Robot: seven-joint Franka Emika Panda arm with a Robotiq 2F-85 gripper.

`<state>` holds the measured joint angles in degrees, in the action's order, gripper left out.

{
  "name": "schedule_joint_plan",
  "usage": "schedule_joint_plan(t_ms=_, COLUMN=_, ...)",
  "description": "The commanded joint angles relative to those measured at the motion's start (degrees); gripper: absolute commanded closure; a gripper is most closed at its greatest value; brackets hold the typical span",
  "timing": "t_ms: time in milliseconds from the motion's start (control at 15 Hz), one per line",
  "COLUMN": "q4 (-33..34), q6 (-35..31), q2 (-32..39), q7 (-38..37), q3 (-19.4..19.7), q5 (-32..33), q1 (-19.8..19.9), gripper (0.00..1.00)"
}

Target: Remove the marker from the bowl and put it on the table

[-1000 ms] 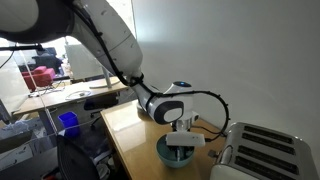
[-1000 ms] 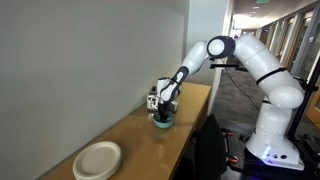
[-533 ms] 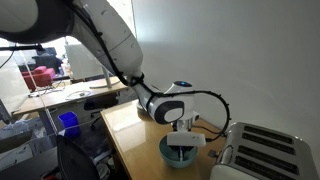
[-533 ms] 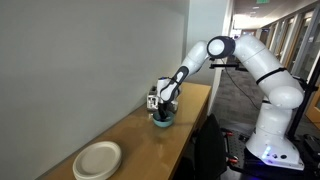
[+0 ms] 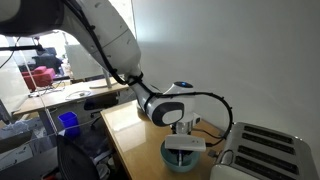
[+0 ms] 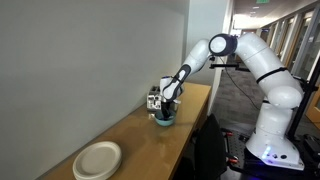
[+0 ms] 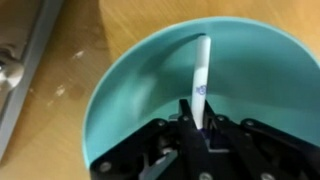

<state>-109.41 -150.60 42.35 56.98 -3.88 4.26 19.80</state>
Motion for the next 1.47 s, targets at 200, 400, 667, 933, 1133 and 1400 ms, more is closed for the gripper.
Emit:
schedule_joint_plan(t_ms=200, q4=-13.2, q6=1.7, q2=-12.3, q7=-2.8, q3=-0.3, q5=-1.5, q1=0.8, gripper=0.96)
schedule_joint_plan(t_ms=400, q4=-18.0, q6=3.4, q2=-18.2, q7=-3.5, q3=-0.3, q5=-3.2, q1=0.4, gripper=0.96)
schedule_joint_plan(t_ms=667, q4=-19.9, q6=7.0, q2=-25.2, q7=-8.0, q3=1.6, q5=-2.2, q1=-2.8, gripper=0.96)
schedule_joint_plan(t_ms=933, q4=-18.7, q6=11.1, q2=-29.8, q7=-10.5, q3=1.8, q5=-2.3, q1=-6.2, gripper=0.96)
schedule_joint_plan(t_ms=1133, q4=-16.1, q6=14.6, q2=-29.9, q7=-12.0, q3=0.7, q5=-5.7, q1=-8.9, gripper=0.96)
schedule_joint_plan(t_ms=1400, q4=-14.2, q6=16.5, q2=-26.7, q7=-14.0, q3=-1.4, q5=-12.1, q1=-12.3, gripper=0.96)
